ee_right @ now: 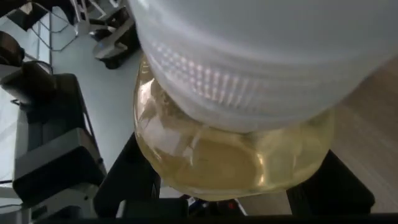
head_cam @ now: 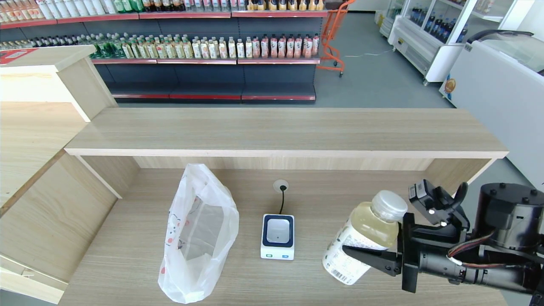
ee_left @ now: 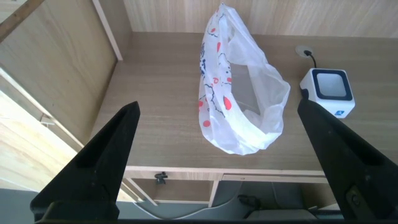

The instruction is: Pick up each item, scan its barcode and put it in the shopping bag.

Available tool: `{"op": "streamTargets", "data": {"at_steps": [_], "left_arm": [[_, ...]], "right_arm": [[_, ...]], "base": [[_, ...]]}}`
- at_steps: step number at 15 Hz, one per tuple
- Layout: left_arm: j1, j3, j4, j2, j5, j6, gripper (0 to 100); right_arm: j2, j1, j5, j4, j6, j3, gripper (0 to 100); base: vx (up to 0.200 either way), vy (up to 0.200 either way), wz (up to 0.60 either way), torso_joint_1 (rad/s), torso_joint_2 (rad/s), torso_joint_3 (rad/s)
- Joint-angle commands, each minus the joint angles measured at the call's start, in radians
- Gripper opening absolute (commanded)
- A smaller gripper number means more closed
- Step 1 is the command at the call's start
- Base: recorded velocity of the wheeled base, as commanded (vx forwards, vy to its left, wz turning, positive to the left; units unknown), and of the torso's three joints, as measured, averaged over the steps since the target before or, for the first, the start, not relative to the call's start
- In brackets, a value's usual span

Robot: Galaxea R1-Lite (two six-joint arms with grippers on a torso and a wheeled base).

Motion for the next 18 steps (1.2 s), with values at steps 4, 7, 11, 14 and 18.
{"op": "streamTargets", "data": {"at_steps": [4, 7, 11, 14, 18], "left_arm": [[0.000, 0.000, 0.000, 0.000, 0.000, 0.000, 100], [0.000, 0.000, 0.000, 0.000, 0.000, 0.000, 100], [0.000, 0.000, 0.000, 0.000, 0.000, 0.000, 100], [0.000, 0.000, 0.001, 0.000, 0.000, 0.004, 100], [0.000, 0.000, 0.001, 0.000, 0.000, 0.003, 100]], "right_arm": [[-0.035, -0.120, -0.197, -0.001, -0.338, 0.026, 0], [-0.041, -0.176, -0.250, -0.110, -0.554, 0.074, 0], [-0.063, -0.179, -0.245, -0.202, -0.725, 0.207, 0], [-0.119, -0.177, -0.223, -0.209, -0.754, 0.221, 0], [-0.145, -0.176, -0.220, -0.206, -0.746, 0.263, 0]], "base": [[0.000, 0.000, 0.00, 0.000, 0.00, 0.000], [0.000, 0.000, 0.00, 0.000, 0.00, 0.000], [0.000, 0.000, 0.00, 0.000, 0.00, 0.000], [0.000, 0.000, 0.00, 0.000, 0.00, 0.000], [0.000, 0.000, 0.00, 0.000, 0.00, 0.000]]}}
